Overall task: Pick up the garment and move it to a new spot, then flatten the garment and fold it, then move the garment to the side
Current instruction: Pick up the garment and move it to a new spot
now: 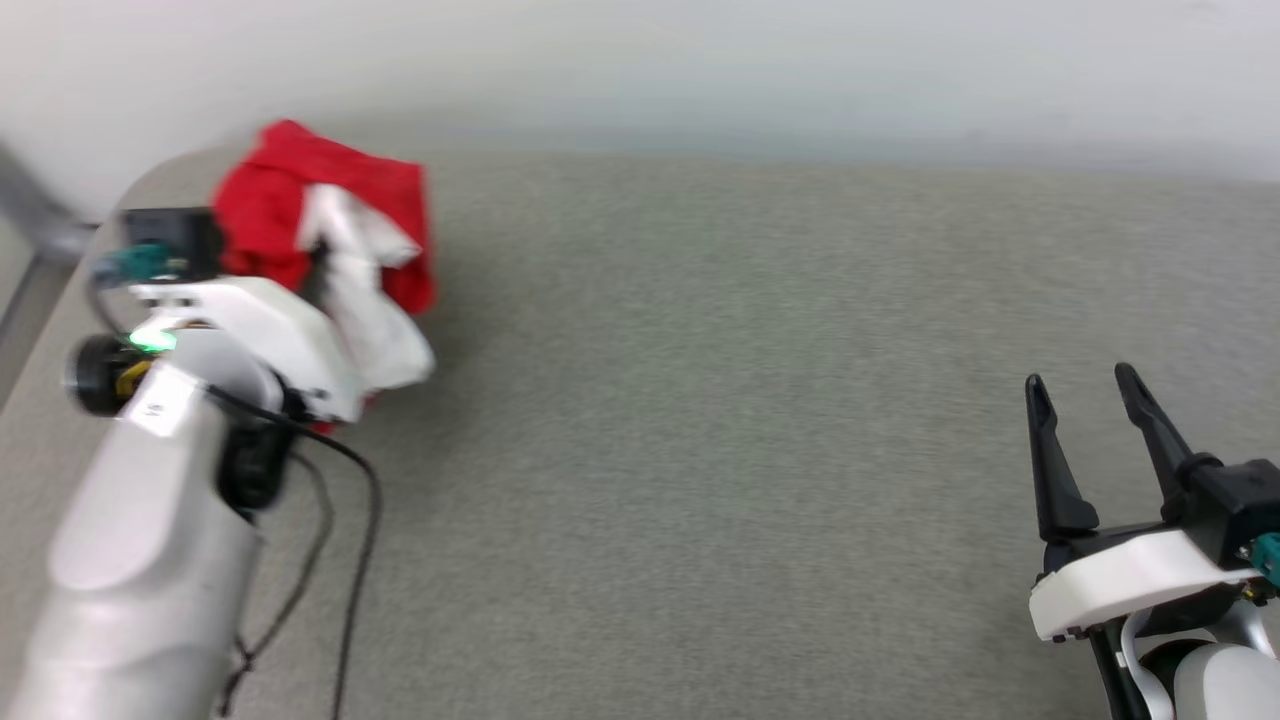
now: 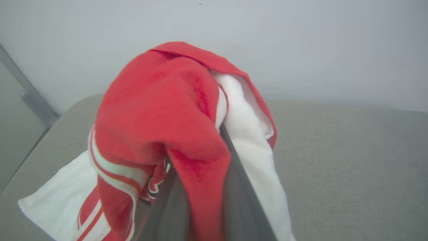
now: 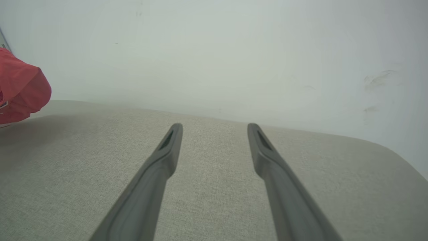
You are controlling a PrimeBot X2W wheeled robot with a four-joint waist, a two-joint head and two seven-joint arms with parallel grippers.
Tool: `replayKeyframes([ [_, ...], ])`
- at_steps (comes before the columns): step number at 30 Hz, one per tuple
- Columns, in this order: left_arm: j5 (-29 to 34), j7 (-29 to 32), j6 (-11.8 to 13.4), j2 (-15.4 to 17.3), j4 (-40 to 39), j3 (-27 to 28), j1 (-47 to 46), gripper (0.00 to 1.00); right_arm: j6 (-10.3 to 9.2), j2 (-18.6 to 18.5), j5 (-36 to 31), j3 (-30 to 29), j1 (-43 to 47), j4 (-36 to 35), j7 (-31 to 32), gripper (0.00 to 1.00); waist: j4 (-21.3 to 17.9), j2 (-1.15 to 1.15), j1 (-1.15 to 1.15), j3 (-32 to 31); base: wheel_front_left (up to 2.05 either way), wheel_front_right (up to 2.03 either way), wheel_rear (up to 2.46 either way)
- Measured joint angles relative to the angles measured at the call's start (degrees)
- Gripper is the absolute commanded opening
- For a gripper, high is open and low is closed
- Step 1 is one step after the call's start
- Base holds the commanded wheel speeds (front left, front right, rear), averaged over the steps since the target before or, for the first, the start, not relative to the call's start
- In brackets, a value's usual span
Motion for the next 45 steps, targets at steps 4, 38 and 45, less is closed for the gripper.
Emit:
replayKeyframes([
  [4, 1.0, 1.91, -0.16, -3.2, -5.57, -4.07, 2.04, 0.0, 0.0, -0.01, 0.2, -0.32, 0.64, -0.46, 0.41, 1.0, -3.04, 0.0, 0.0, -0.87, 0.0, 0.0, 0.0],
  [38, 7.54, -14.55, -5.64, -18.26, -9.61, -40.36, 10.04, 1.0, 0.0, -0.01, 1.32, -0.66, -1.11, -0.26, -0.35, 1.0, -8.57, 0.0, 0.02, 3.42, 0.0, 0.0, 0.0],
  [45, 7.37, -19.74, -4.64, -17.38, -11.95, -37.01, 9.84, 1.0, 0.0, -0.01, 1.22, -0.81, 0.36, -0.4, 0.24, 1.0, -7.01, 0.0, 0.01, 0.27, 0.0, 0.0, 0.0],
])
